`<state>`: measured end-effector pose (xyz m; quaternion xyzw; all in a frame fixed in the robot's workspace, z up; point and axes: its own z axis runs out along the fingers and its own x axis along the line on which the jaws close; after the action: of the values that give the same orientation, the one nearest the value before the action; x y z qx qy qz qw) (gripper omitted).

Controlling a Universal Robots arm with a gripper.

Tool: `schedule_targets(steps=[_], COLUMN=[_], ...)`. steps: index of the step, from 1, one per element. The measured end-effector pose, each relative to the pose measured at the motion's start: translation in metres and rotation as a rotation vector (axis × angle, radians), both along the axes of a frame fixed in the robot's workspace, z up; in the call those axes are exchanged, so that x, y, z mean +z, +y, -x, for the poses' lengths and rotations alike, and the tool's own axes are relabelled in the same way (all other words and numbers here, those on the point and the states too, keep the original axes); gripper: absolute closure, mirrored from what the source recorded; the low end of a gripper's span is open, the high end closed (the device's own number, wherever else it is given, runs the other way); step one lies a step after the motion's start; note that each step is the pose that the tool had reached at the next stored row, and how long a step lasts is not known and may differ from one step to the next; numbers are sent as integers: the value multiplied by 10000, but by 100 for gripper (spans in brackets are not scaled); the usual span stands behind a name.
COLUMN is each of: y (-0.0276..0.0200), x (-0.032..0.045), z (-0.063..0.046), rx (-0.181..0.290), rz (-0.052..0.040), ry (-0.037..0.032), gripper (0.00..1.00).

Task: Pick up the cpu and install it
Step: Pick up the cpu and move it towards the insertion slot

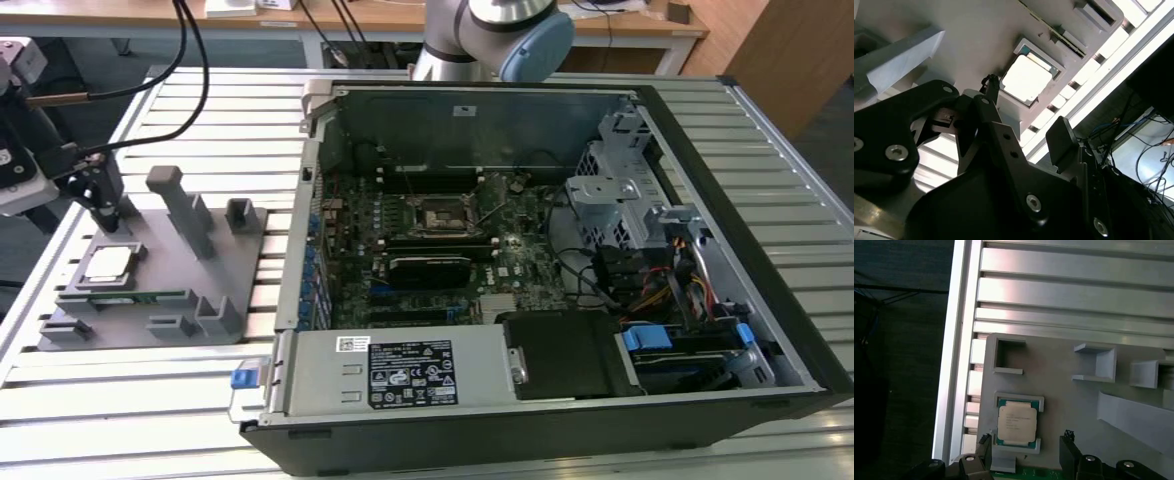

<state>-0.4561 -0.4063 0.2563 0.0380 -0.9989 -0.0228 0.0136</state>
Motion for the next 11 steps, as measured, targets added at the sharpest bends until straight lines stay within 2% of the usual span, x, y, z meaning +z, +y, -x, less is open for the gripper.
schedule_targets(steps=[6, 11], y=[0, 0], x=[-50, -134], z=[72, 79], rx=[-89, -110], rz=[0, 1], ry=[-3, -2], gripper=[36, 36])
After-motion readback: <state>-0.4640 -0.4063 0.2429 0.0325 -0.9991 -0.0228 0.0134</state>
